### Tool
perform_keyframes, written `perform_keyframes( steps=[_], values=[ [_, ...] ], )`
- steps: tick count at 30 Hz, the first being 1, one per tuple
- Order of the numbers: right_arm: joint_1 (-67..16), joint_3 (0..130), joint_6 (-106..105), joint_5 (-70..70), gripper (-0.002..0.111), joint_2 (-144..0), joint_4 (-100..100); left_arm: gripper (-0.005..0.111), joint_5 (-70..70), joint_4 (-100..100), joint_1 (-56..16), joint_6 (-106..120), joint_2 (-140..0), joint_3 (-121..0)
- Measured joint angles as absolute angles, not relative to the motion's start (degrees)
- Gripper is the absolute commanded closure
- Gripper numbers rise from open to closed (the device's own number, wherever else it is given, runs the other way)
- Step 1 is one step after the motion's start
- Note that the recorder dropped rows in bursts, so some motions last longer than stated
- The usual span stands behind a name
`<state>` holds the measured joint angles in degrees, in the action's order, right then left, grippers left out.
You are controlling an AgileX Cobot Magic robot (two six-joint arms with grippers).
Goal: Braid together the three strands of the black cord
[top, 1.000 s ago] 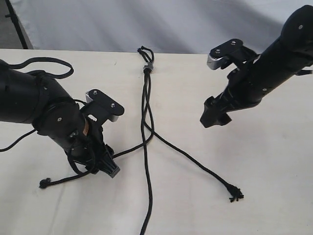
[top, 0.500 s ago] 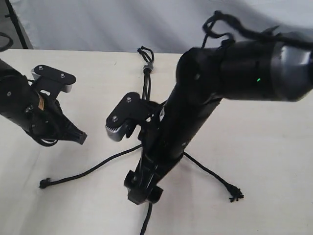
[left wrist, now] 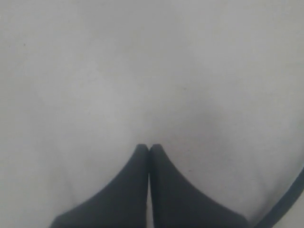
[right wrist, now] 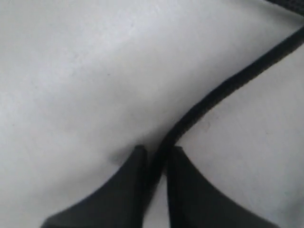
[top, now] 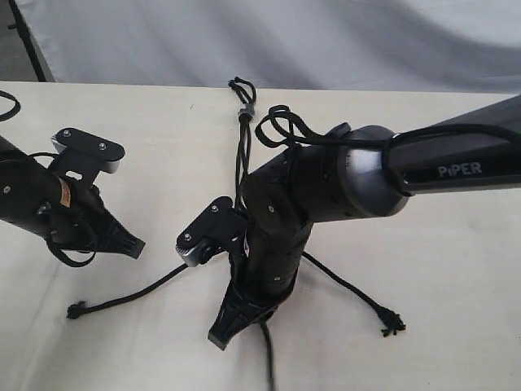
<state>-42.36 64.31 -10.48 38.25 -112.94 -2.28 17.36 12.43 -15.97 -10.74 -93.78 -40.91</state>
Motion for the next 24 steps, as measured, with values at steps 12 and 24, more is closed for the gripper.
perform_keyframes(
  steps=[12,24],
  values=[
    [-41.9,65.1,-11.6,38.7,0.108,-106.8,25.1,0.106,17.2,12.4,-16.0,-10.7,-93.8,-40.9],
    [-35.0,65.2,-11.7,33.3,0.108,-115.1,31.5,0.106,17.1,12.4,-16.0,-10.7,-93.8,-40.9]
  ],
)
